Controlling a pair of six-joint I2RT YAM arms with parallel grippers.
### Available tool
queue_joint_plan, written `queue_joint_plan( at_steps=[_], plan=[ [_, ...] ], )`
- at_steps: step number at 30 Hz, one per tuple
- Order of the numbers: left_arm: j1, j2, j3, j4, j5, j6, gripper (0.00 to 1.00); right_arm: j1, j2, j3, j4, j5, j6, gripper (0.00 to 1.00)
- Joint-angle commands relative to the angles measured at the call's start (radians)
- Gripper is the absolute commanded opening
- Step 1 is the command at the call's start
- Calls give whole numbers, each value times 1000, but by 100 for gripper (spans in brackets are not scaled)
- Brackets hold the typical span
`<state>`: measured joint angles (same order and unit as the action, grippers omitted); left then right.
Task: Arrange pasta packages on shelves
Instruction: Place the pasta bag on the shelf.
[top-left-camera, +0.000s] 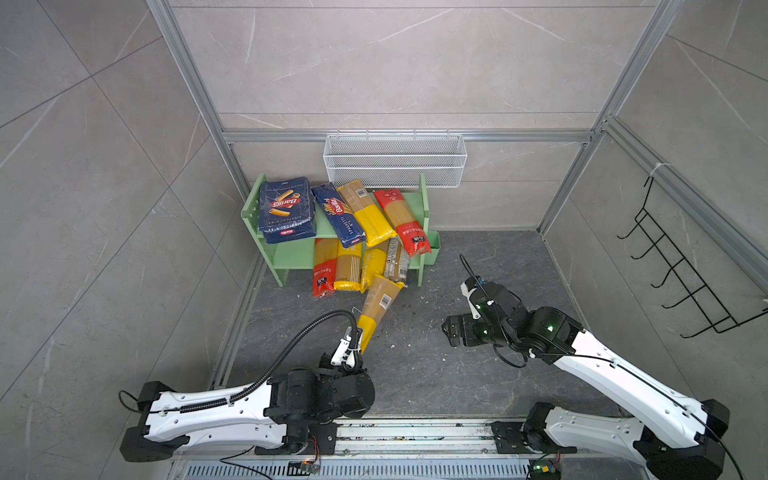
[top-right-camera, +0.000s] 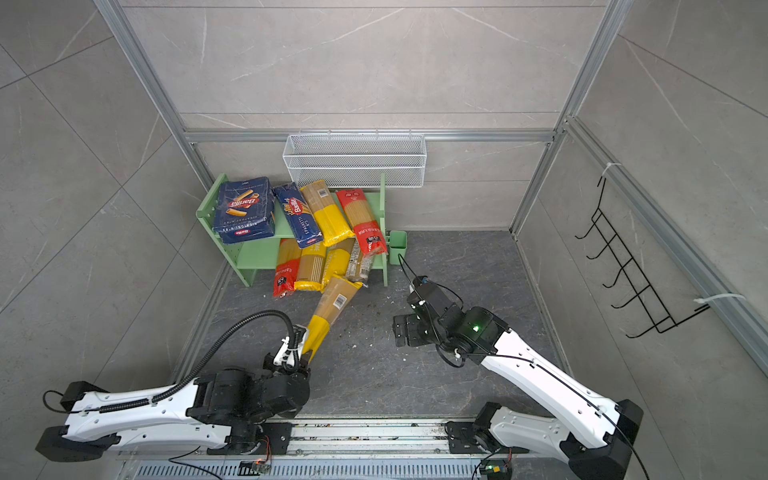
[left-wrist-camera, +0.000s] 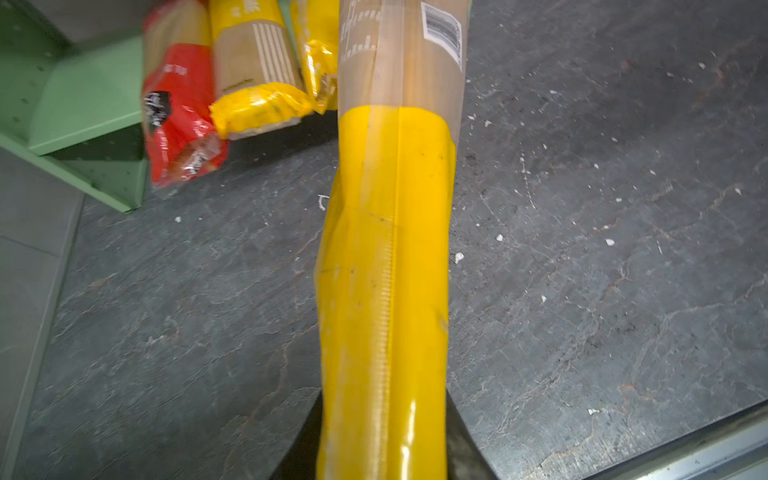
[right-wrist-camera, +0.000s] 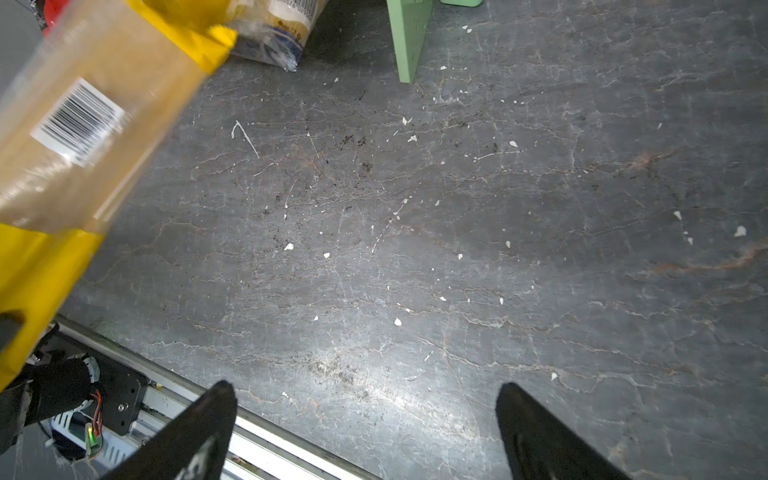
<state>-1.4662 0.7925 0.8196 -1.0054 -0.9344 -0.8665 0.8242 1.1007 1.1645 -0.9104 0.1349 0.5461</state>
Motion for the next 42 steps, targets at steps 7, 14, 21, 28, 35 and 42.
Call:
queue_joint_plan(
  at_steps=[7,14,21,28,35,42],
  plan=[
    [46,-69,167,-352,-289,-275,0,-7,-16,23,35,-39,-54,100],
    [285,-117,126,-103,-147,32,0,-19,-48,2,47,-58,-69,100],
    [569,-84,92,153,48,266,0,-50,-66,-5,37,-69,-98,100],
    [792,14,124,286,222,385,0,-89,-121,-2,7,-95,-116,100],
    [970,85,137,373,353,465,0,-125,-150,-31,-3,-113,-126,99],
    [1052,168,184,470,385,549,0,-156,-135,-29,-2,-138,-137,100]
  ],
)
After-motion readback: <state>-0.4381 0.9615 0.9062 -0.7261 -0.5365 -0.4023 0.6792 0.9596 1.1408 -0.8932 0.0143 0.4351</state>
